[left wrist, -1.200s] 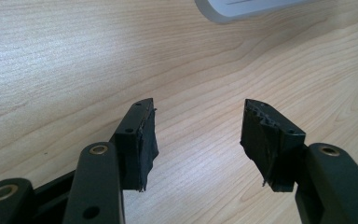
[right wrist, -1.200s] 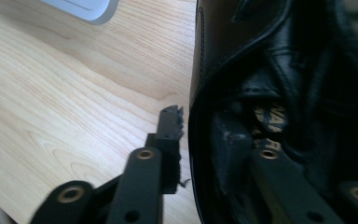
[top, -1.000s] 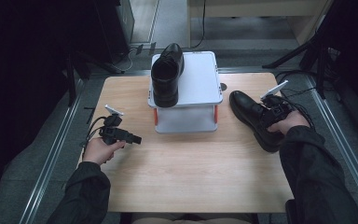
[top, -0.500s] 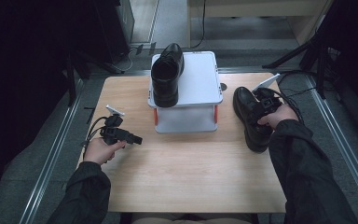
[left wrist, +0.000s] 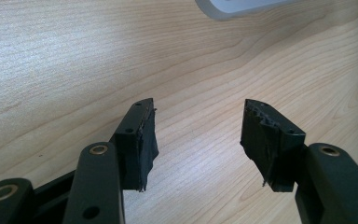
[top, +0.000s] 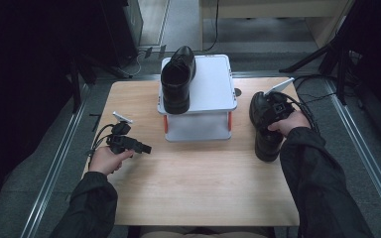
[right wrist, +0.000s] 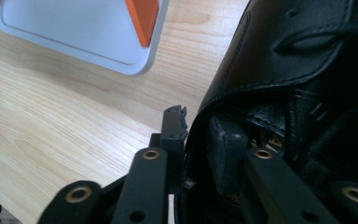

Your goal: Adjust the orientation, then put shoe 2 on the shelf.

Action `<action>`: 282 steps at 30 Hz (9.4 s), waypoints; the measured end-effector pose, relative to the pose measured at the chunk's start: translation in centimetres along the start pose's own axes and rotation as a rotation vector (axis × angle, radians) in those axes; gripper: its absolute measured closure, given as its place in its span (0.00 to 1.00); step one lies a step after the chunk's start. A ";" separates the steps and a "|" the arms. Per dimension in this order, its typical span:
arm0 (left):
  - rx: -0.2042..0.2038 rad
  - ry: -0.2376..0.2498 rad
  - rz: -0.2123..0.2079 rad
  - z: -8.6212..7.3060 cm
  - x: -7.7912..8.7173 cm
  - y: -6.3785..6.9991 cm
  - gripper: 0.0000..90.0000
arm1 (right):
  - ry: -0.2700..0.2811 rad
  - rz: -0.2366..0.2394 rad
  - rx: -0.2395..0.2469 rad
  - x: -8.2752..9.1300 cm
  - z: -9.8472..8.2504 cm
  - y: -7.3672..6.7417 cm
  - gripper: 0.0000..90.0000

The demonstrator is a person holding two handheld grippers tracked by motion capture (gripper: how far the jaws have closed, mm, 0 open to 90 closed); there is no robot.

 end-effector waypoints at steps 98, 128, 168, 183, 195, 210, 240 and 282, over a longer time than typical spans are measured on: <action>-0.019 -0.024 0.007 0.1 -0.6 0.5 0.50 | 0.090 0.027 -0.351 8.2 0.7 4.4 0.93; -0.034 -0.017 -0.015 -0.1 -0.6 1.0 0.50 | 0.115 -0.031 -0.253 13.7 6.7 -4.3 0.93; -0.041 -0.015 -0.025 0.1 -0.7 0.8 0.50 | 0.073 -0.044 -0.155 7.0 11.8 -14.0 0.86; -0.033 -0.016 -0.019 0.2 -0.7 0.5 0.50 | 0.067 -0.033 -0.138 6.3 11.3 -15.0 0.78; -0.030 -0.015 -0.017 0.2 -0.6 0.4 0.50 | 0.058 -0.005 -0.147 6.2 11.2 -15.4 0.72; -0.034 -0.016 -0.007 0.1 -0.5 0.3 0.50 | 0.087 0.027 -0.099 9.0 11.4 -15.2 0.70; -0.042 -0.009 0.003 0.0 -0.4 0.4 0.50 | 0.104 0.091 -0.091 9.8 7.5 -9.8 0.67; -0.092 -0.020 0.010 -0.3 -0.8 1.2 0.50 | 0.087 0.226 0.007 -1.2 -5.6 -1.6 0.57</action>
Point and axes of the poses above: each handheld gripper's, and its own axes: x roughly backward along the jaws, z roughly out of its top, y roughly to its right, the point moved 1 cm from there along -x, roughly forward along the jaws
